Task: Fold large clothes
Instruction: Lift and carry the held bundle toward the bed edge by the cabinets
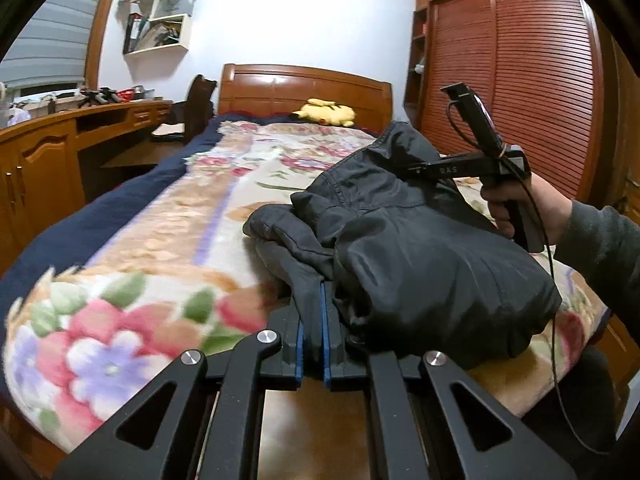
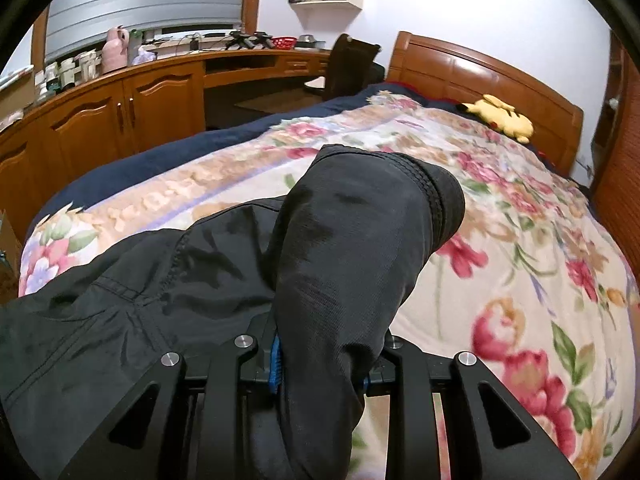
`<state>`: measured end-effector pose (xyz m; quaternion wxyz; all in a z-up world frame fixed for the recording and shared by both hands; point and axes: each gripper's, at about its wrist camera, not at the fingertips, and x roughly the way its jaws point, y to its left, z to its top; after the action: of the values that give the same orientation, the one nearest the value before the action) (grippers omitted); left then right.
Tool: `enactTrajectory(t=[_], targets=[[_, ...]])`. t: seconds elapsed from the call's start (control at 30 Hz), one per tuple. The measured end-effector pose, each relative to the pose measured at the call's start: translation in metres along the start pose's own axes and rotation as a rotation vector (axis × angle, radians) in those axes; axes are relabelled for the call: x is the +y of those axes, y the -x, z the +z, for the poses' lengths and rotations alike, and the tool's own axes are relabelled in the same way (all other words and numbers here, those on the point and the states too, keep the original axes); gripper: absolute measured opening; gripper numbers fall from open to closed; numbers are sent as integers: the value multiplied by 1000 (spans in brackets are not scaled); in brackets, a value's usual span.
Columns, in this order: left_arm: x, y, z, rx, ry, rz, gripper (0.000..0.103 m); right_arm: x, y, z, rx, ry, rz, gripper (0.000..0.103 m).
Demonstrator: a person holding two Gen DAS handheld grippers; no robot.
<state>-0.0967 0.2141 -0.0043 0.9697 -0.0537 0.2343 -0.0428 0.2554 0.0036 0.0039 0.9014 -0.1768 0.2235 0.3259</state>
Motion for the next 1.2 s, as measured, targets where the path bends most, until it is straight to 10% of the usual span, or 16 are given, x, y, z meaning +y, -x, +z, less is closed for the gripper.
enactTrajectory(t=[0.63,0.97,1.2], targets=[[192,53,24,-7,76,460,7,171,-100,142,-69,148,166,27],[233,51,-11,57,174,514,9,194,-161,115,37,100,181,42],[228,67,-7,22,180,561,50,180,-142,90,38,113,177,58]])
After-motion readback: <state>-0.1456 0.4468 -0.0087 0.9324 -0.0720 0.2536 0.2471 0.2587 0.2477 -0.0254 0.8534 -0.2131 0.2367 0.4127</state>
